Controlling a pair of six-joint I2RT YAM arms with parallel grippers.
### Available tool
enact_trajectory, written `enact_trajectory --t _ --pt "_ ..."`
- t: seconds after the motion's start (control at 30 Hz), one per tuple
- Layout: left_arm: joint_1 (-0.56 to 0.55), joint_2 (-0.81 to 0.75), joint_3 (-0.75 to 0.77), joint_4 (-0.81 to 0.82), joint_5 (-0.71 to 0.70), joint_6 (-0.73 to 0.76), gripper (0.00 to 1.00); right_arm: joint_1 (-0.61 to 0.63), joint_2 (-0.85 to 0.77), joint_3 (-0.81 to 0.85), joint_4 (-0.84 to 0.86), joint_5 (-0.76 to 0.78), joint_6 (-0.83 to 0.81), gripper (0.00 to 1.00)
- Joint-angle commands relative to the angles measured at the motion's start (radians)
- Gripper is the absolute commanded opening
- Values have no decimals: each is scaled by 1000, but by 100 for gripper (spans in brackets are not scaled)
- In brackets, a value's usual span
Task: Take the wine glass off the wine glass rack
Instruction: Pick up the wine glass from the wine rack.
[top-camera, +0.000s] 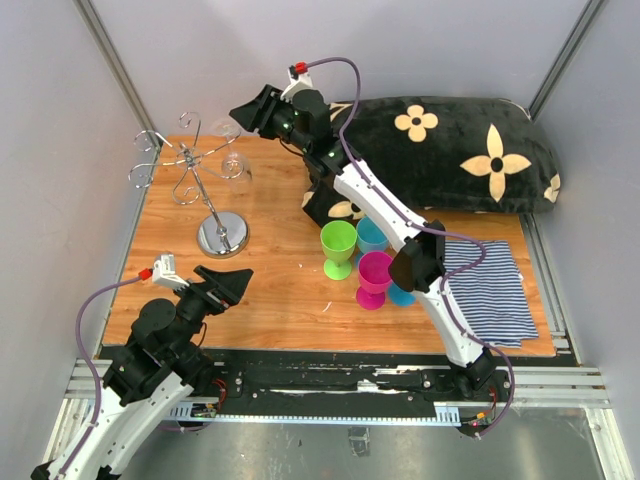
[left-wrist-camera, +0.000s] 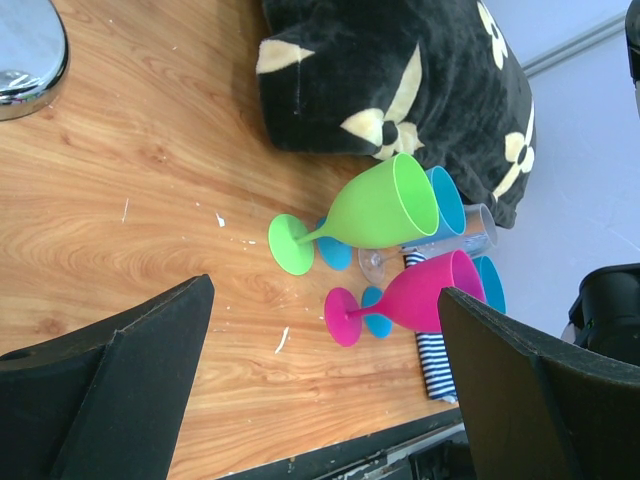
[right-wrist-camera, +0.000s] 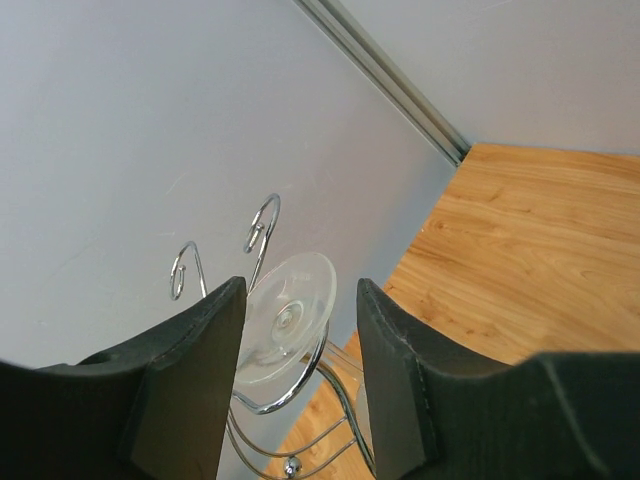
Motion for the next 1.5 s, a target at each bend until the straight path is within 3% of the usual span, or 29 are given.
enact_trajectory --t 0.0,0.97,1.1,1.2,1.47 --pt "-2 6 10 2 -15 -7 100 -1 21 34 7 -2 28 50" --pt "-2 5 7 0 -10 -16 100 26 6 1 -18 -40 80 41" --pt "-2 3 8 -1 -12 -16 100 28 16 13 -15 -47 87 30" --pt "-2 3 8 0 -12 -17 100 29 16 11 -15 -44 89 34" --pt "-2 3 8 0 -17 -15 100 35 25 12 -17 -33 90 31"
